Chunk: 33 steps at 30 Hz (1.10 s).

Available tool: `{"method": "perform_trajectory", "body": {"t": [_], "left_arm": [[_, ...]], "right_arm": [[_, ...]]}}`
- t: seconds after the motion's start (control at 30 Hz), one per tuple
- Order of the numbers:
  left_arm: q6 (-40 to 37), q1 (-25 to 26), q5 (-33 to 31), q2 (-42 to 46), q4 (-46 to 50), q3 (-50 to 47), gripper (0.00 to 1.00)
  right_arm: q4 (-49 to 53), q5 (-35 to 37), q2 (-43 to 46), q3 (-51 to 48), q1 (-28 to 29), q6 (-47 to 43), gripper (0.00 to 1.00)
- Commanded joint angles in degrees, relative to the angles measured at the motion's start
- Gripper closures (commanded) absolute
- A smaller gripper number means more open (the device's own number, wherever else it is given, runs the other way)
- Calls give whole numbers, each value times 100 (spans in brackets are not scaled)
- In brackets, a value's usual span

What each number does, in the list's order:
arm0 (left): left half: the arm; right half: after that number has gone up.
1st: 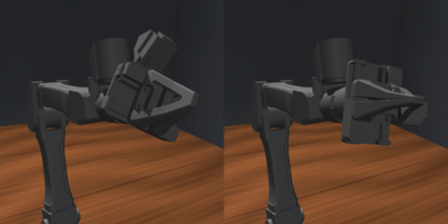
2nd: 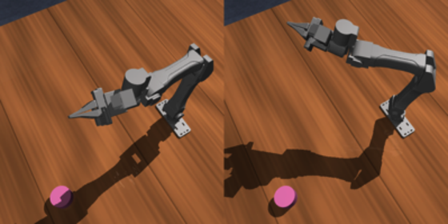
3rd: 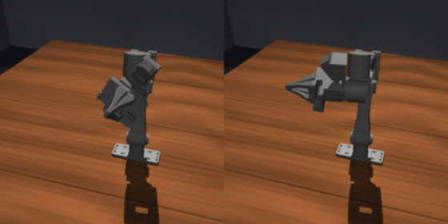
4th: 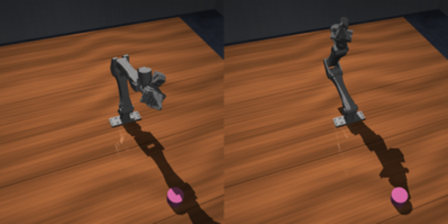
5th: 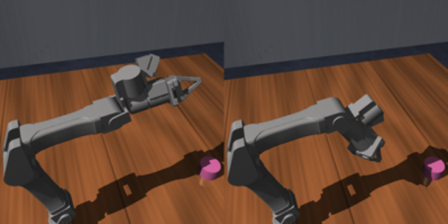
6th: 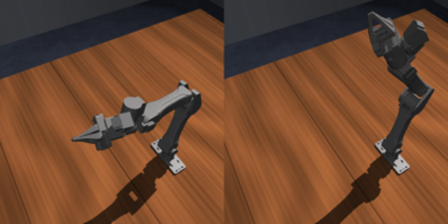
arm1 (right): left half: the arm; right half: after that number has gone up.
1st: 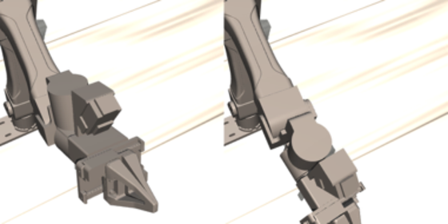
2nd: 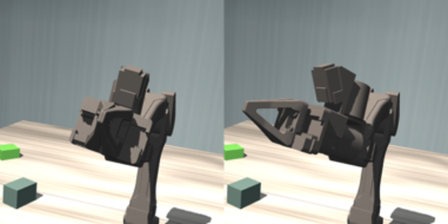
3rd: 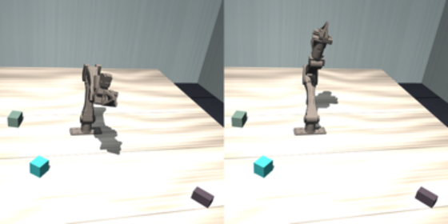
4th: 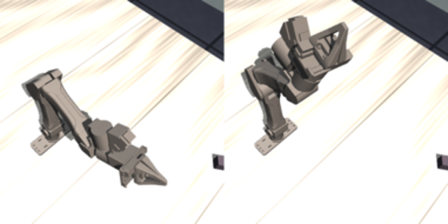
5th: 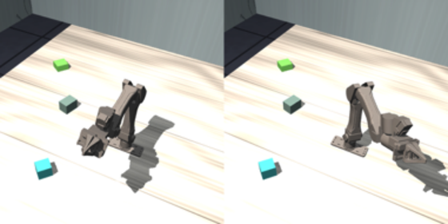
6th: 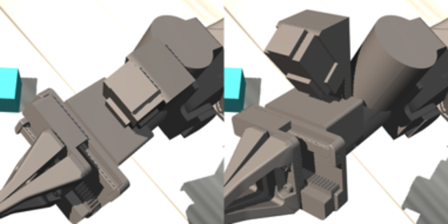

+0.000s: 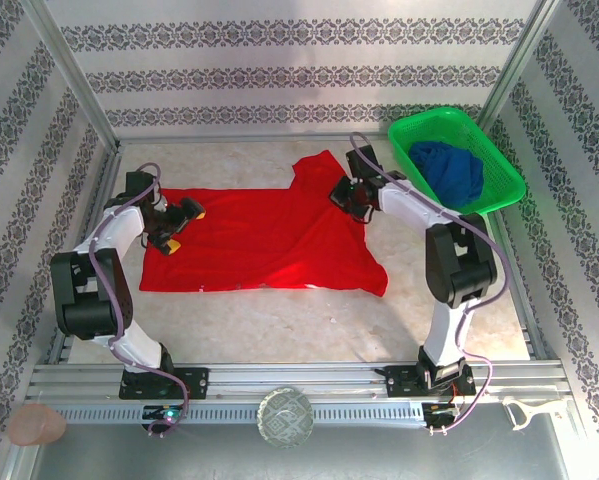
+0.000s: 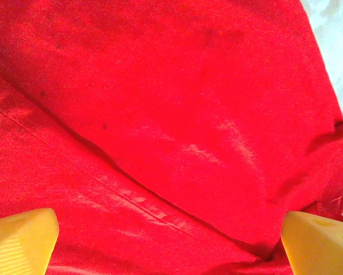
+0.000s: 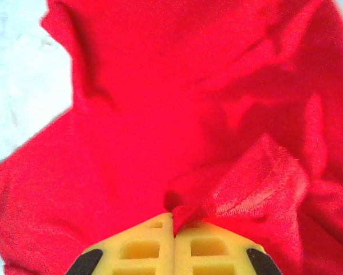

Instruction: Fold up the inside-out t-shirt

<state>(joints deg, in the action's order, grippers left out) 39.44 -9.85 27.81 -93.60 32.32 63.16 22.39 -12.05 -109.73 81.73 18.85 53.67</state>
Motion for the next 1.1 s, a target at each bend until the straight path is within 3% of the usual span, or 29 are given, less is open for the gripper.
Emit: {"method": "perform_trajectory", "body": {"t": [0.0,0.03,0.1,0.5,0.63,0.77,0.87,0.93,1.0,1.07], "left_arm": [[-18,-39,-92,-160,46,162,0],[-27,-35,-94,-190,67,170,0],[-42,-40,-83,-220,91,173,0],[-200,-43,-207,-215,123,71,0],[-174,-37,-201,-305,-13,-32,0],[-83,-35,-137,-407,-281,-166,0],[7,-36,-158,-507,-405,-323,0],[67,-41,-411,-497,-395,-483,0],[131,-59,-756,-437,-300,-658,0],[243,-115,-991,-365,-226,-841,0]], "right_arm": [[-653,-429,-389,256,-81,-287,63],[-542,-546,-426,384,-87,-350,47],[-425,-677,-248,321,-92,-556,37],[828,53,3014,-2989,-572,-1026,38],[822,-126,3438,-3729,-620,-1000,37],[472,-280,3314,-4172,-626,-807,38],[143,-459,3048,-4339,-624,-649,51],[160,-366,2933,-4415,-652,-589,79],[275,-266,2964,-4502,-723,-536,100],[487,-130,3155,-4616,-818,-445,100]]}}
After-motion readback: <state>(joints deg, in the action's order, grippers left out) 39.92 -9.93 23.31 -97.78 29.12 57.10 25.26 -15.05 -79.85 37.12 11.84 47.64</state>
